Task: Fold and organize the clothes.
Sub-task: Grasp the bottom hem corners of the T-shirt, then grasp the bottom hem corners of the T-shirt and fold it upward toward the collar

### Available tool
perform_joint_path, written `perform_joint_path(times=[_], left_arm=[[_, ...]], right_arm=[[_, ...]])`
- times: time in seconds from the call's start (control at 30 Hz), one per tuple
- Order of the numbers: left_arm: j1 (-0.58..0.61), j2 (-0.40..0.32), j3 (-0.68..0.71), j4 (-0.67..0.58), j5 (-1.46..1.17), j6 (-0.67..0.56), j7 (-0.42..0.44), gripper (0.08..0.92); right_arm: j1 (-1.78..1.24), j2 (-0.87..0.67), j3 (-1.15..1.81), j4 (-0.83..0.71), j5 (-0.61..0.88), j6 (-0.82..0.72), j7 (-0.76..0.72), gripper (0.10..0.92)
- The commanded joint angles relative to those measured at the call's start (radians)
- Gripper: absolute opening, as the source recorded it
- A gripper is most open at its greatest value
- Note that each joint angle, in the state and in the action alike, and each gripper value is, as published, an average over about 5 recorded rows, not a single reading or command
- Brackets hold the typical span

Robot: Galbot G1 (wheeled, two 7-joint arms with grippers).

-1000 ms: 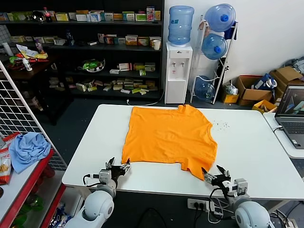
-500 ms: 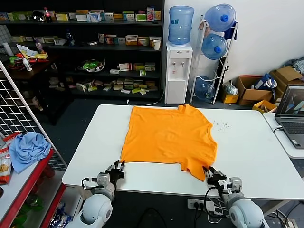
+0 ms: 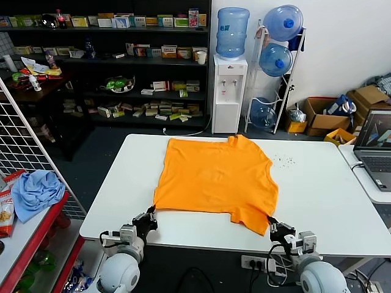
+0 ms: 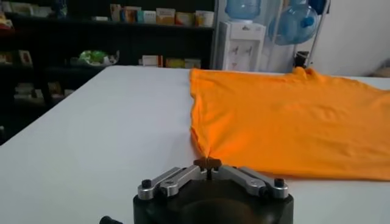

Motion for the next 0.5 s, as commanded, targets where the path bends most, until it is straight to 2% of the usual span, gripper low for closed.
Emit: perform_joint_path(times=[0.03,0.37,0.5], left_arm=[[0.071,0.046,-0.008,-0.106,-0.008,-0.008,-0.004,0.090],[0.249,0.131,-0.075,-0.235,-0.019,-0.018,-0.022,0.090],[0.243,0.119,-0.079,-0.233,0.008,-0.035,-0.022,0.090]], right_arm=[[-0.090,-0.017,0.024,0.105,-0.029,-0.016,0.008,0.124],[-0.283,-0.051,0.057,0.255,-0.132,-0.012,0.041,0.124],[-0.280,-0.050,0.052,0.257,-0.166,0.017,0.043,0.124]])
